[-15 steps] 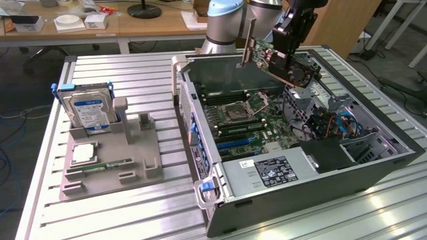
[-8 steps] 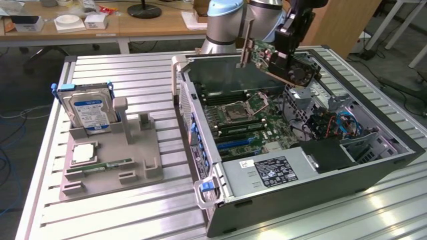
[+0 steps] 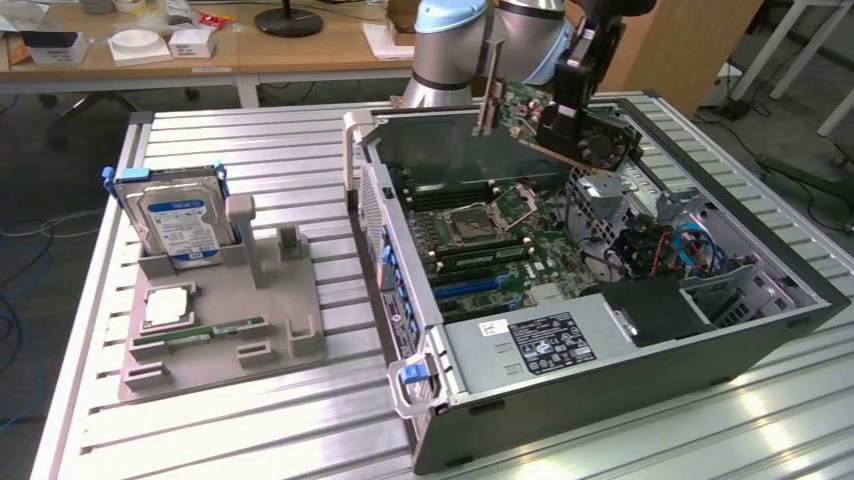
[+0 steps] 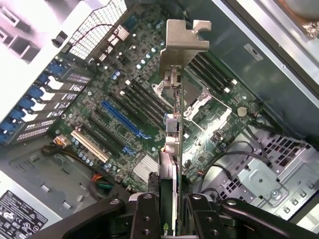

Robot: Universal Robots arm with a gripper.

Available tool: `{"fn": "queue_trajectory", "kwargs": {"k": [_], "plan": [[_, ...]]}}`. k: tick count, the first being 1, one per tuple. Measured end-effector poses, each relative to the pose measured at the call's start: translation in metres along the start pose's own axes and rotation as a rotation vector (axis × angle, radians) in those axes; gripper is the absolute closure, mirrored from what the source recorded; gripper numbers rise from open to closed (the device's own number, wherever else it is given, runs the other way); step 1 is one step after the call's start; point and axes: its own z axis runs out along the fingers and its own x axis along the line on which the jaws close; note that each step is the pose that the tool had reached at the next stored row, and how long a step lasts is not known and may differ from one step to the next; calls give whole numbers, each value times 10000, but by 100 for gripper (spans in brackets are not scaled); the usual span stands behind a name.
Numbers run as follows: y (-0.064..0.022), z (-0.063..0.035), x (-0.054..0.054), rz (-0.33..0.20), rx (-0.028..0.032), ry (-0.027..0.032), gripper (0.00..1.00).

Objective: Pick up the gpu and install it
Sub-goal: 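Insert the gpu into the slot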

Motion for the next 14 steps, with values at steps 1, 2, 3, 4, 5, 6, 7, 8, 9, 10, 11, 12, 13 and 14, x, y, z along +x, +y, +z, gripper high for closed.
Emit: {"fn": "queue_trajectory", "kwargs": {"k": [1, 2, 3, 4, 5, 6, 7, 8, 9, 10, 11, 12, 13, 14], "plan": [[0, 0, 1, -99, -1, -4, 74], [-1, 0, 1, -205, -3, -8, 74], [-1, 0, 1, -303, -4, -12, 74], [-1, 0, 2, -395, -6, -17, 74], [-2, 0, 2, -489, -7, -21, 74], [-2, 0, 2, -583, -9, -25, 74], [-3, 0, 3, -677, -10, -29, 74], [-3, 0, 4, -768, -11, -34, 74], [-4, 0, 4, -859, -13, -38, 74], [-4, 0, 5, -959, -14, -42, 74], [-4, 0, 5, -1059, -16, -46, 74], [-5, 0, 5, -1161, -17, -50, 74], [-5, 1, 5, -1266, -19, -56, 74], [-5, 1, 6, -1369, -20, -60, 74]]}}
